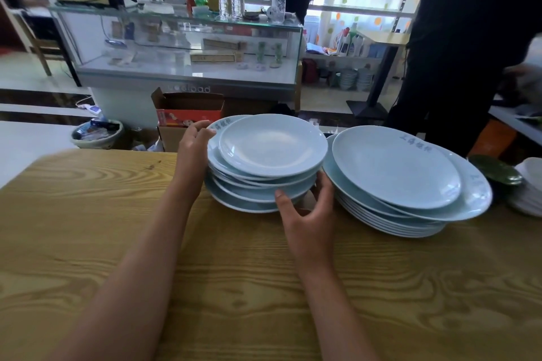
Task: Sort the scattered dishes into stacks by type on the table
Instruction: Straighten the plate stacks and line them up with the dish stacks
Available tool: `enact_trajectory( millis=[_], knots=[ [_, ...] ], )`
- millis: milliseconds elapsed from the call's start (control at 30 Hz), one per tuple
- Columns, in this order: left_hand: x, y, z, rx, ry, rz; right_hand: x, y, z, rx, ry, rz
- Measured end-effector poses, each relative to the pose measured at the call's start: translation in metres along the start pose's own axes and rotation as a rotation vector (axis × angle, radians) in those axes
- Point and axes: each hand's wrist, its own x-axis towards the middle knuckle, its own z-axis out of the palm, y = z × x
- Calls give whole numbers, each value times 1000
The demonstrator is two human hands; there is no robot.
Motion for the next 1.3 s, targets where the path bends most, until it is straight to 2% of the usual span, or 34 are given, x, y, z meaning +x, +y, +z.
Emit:
enact_trajectory(
  millis=[133,267,433,567,833,967,1067,1200,1300],
  knots=[
    [3,-8,2,92,-67,-7,-1,-2,0,-1,2,21],
    [2,-8,2,46,-66,-26,-1,-3,1,-22,13,40],
    [8,-11,-5,-38,-154,-139,-2,-6,0,-47,18,44],
    [5,-9,-8,-132,-174,-166,-1,-6,1,-99,-7,-25],
    [-7,1,-10,-148,-169,-105,0,0,3,-209,19,-46],
    [8,-9,-18,-113,-106,-163,0,0,3,-191,50,-31],
    [8,-14,-23,-91,-62,-129,-3,-4,2,-169,22,-33],
    [-5,-2,-20,-145,-133,-96,-2,-2,2,-257,12,-63],
    [-10,-2,-15,-295,-235,-186,-1,0,4,-271,11,-76]
  ],
)
